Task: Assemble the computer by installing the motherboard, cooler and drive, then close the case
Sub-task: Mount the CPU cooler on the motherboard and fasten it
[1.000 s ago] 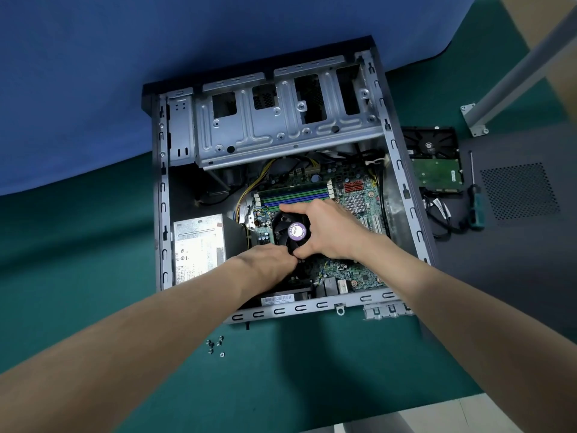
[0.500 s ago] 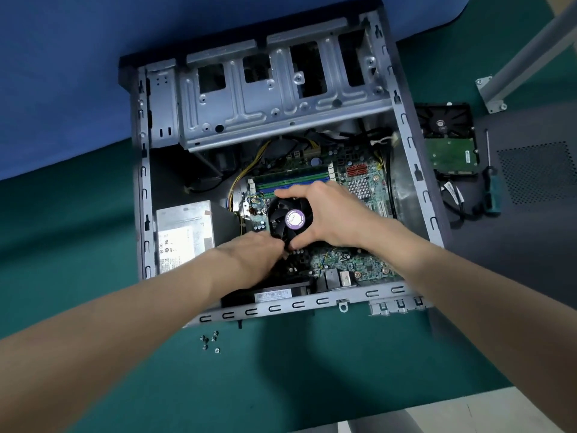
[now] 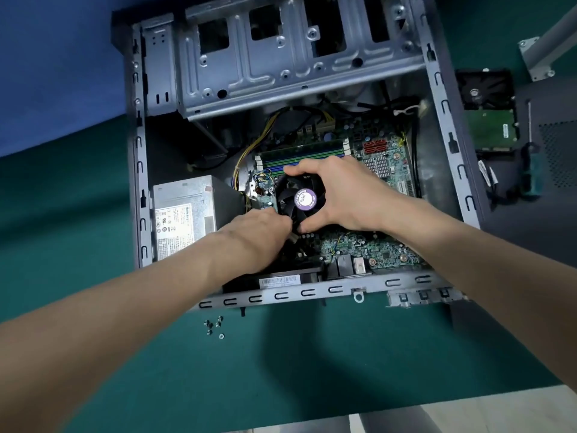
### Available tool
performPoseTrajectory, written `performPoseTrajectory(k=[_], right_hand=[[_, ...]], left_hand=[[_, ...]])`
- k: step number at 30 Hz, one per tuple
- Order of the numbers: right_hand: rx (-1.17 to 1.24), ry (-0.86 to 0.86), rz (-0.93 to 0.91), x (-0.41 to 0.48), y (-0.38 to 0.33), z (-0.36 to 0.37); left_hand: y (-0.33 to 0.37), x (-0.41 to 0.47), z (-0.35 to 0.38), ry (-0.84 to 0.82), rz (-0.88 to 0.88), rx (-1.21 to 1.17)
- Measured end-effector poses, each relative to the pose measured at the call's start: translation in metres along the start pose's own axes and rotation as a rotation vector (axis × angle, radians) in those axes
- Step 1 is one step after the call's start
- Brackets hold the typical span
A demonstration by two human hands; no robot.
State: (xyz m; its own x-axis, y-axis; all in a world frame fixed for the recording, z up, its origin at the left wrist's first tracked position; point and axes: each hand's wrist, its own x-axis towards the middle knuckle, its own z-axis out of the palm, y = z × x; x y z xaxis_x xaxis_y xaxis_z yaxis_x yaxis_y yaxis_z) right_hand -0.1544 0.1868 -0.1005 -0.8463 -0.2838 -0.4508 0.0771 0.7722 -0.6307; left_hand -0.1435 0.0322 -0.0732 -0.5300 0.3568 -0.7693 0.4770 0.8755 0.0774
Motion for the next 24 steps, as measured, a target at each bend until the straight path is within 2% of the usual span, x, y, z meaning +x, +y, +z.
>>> performPoseTrajectory(k=[24], right_hand=[[0.051,0.019,-0.076,-0.0037,-0.002,-0.0035]], left_hand=[[-0.0019,0.0038,0.0019,0.04,0.04,0.018]])
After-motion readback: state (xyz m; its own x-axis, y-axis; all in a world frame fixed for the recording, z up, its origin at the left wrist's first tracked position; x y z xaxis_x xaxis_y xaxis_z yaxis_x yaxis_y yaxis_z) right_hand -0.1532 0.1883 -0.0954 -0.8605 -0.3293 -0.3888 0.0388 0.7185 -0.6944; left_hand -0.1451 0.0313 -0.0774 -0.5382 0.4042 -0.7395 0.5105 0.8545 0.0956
